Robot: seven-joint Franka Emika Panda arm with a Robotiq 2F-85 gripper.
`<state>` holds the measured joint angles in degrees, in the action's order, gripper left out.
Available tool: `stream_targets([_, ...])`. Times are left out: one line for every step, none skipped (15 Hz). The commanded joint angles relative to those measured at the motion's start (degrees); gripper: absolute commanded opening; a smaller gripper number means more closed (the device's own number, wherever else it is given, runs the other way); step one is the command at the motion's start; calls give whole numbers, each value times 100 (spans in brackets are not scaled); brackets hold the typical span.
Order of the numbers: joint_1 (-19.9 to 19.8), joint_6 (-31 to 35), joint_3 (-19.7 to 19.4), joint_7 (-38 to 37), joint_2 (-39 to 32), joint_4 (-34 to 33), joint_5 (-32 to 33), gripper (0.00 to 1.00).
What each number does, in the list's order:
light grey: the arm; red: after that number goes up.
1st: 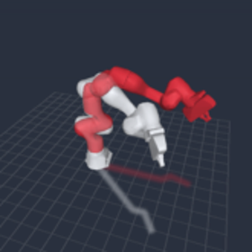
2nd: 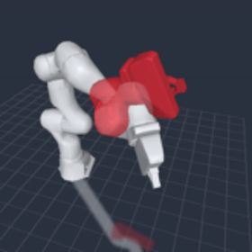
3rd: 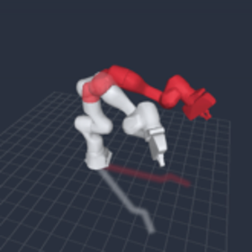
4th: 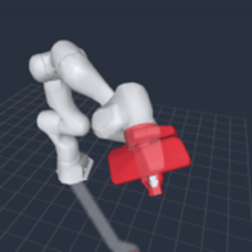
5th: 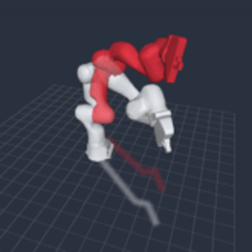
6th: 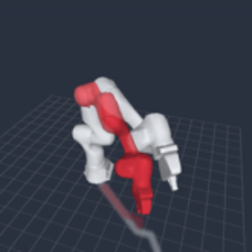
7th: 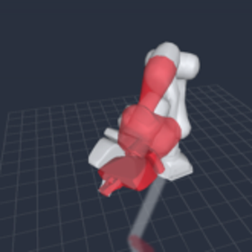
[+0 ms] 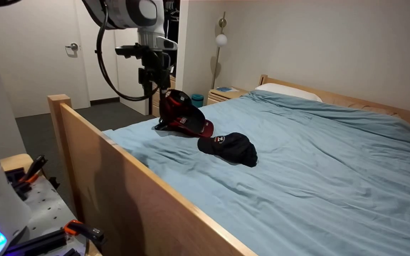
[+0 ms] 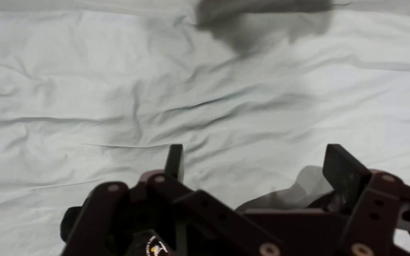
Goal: Turn the cap upside down
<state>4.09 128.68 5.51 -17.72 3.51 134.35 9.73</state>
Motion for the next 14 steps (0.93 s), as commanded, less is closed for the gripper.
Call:
stream_targets([-32,-6,2,-972,-1024,-708,1155,100])
stream_targets([51,-27,-48,-1124,-1322,-937,1441,100])
stream_targets([132,-67,-107,-1230,-1560,-1138,1667,100])
stream_targets([211,-14,-169,-1239,-1802,-1327,1874,100])
stream_targets([292,38,-242,-1238,-2018,-1510,2026,100])
stream_targets([317,204,-275,-1000,-2246,-1683,1953,100])
stream_targets([341,357,-309,-935,-2364,-1790,1807,100])
stream_targets([409,197,-369,-1024,-2026,-1455,1739,100])
stream_targets([457,283,-408,-1015,-2209,-1604,1727,100])
stream_targets([479,305,-427,-1009,-2328,-1708,1718,100])
stream_targets([484,309,-435,-1006,-2387,-1765,1713,100])
stream_targets([485,310,-441,-1003,-2405,-1792,1712,100])
stream_targets([480,291,-450,-974,-2488,-1855,1657,100])
stream_targets([541,362,-514,-1050,-2652,-1959,1743,100])
